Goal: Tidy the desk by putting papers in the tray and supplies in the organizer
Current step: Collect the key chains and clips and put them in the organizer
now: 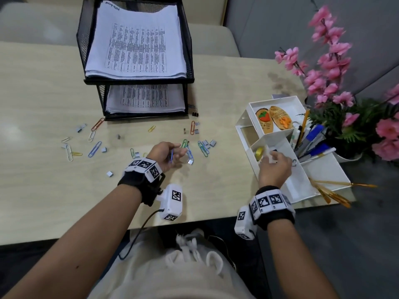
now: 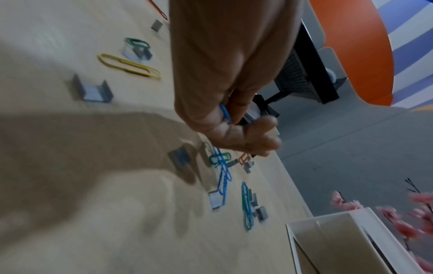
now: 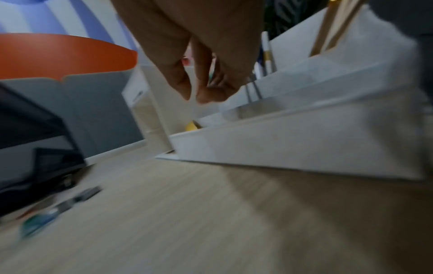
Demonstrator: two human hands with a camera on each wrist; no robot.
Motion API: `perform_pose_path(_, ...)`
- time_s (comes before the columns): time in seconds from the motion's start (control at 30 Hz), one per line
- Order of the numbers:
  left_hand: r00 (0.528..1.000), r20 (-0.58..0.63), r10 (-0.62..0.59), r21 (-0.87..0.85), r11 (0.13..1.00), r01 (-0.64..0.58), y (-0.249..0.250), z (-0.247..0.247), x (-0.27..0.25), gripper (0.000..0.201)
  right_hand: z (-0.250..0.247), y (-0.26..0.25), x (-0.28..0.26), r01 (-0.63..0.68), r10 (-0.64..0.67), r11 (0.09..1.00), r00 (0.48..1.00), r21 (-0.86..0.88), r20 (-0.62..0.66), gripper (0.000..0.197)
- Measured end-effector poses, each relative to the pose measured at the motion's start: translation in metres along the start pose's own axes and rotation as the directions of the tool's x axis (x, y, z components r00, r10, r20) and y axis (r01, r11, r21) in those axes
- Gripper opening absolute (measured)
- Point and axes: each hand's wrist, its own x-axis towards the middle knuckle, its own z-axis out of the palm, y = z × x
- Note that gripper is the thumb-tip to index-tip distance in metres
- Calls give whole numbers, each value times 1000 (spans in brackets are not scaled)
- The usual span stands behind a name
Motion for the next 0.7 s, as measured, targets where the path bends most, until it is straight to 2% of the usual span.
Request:
perform_pose_path(0.03, 1000, -7, 8, -47, 999, -8, -2, -2, -2, 24, 7, -5, -9, 64, -63, 998, 998, -18, 31, 20)
perform_pose_path(0.1, 1000, -14, 17, -142, 990, -18, -5, -7, -5, 28, 29, -15, -28, 203, -194, 979, 963, -31, 187, 15)
perform_pose_path(0.17, 1000, -22, 20, -200, 979, -24, -7, -12, -8, 34, 53, -25, -43, 318, -276, 947, 887, -55, 371, 17)
perform_pose_path(0.27, 1000, -18, 15, -216, 976, -18, -11, -19, -14, 37, 82, -39, -54, 444, -288, 877, 791, -183, 540, 24)
perform_pose_path(0.37, 1000, -27, 11, -225, 974, -16, -15, -24, -16, 37, 98, -44, -55, 499, -253, 817, 762, -290, 596, 31)
perform_pose_path(0.53, 998, -63, 27, -237, 971, -41, -19, -33, -16, 31, 101, -45, -54, 495, -218, 796, 771, -348, 598, 37)
perform_pose_path(0.63, 998, -57, 41, -271, 961, -55, -18, -33, -14, 29, 97, -43, -55, 596, -256, 705, 720, -384, 645, 38)
perform_pose_path(0.7, 998, -42, 43, -283, 958, -53, -17, -31, -12, 30, 92, -44, -55, 642, -291, 667, 691, -378, 661, 32)
